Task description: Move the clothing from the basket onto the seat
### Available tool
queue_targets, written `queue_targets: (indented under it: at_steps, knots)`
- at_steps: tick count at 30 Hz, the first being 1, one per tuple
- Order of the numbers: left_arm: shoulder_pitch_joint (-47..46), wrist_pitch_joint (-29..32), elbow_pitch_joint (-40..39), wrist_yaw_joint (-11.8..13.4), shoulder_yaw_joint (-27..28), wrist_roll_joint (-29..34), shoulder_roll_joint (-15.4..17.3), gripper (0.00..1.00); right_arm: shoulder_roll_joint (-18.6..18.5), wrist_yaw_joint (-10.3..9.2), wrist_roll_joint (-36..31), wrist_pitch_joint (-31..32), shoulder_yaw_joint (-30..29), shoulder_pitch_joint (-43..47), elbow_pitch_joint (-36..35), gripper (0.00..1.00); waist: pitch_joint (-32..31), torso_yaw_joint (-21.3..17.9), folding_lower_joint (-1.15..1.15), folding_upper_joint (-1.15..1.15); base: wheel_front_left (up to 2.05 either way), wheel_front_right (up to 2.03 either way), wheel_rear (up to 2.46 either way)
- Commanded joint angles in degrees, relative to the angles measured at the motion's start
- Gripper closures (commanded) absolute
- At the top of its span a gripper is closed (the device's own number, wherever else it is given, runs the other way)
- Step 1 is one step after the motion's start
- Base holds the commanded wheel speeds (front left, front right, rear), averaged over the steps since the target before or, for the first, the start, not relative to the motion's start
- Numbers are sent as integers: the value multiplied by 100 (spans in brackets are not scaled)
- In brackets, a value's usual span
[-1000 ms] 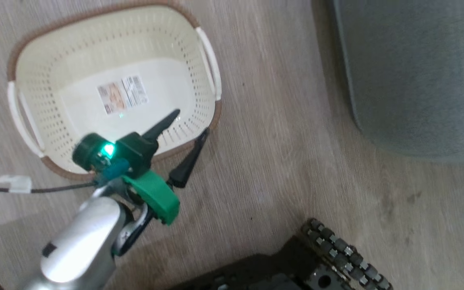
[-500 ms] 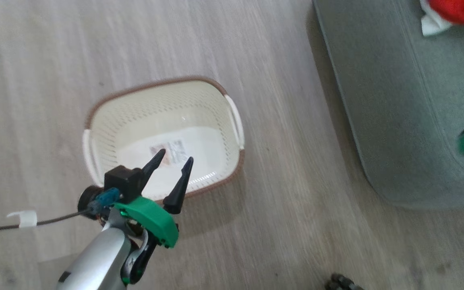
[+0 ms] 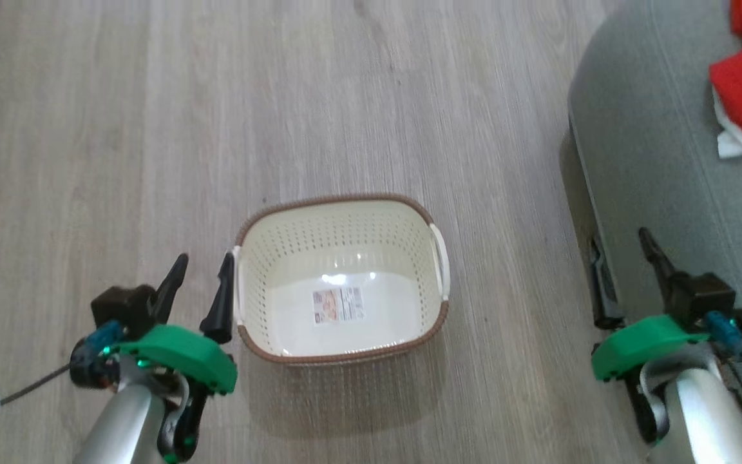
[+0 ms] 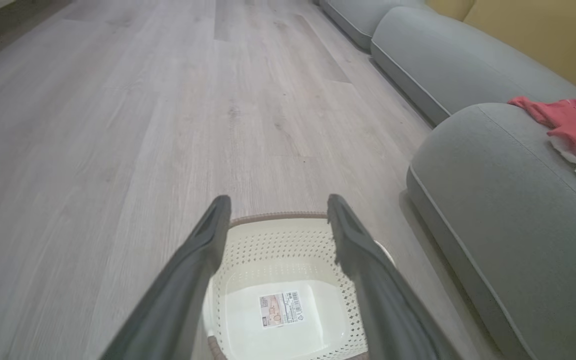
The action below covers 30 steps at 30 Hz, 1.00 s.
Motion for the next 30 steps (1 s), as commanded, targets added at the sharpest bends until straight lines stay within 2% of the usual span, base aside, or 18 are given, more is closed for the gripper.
queue_targets:
  at_steps: [1,8,19,20,24,30]
  knots:
    - [-70,-71,-115,-23,254,50,44,0,-5,-2,-26,-74,133,-56,-180,0,-181,107,1,0,0,0,0]
    - [144,-71,57,-218,692,396,-150,0,66,-2,76,-77,434,69,-71,0,-473,60,1,0,0,0,0]
    - [244,-72,142,-365,1202,857,-365,0,69,-2,50,-78,652,66,-94,0,-673,96,1,0,0,0,0]
    - [320,0,291,-336,993,830,-407,100,55,0,65,-2,508,167,84,100,-670,91,1,0,0,0,0]
    - [411,36,510,-333,972,800,-443,100,60,0,124,27,503,238,313,100,-682,104,1,0,0,0,0]
    - [420,164,447,-359,1060,395,-459,100,61,0,635,150,457,241,270,100,-705,119,1,0,0,0,0]
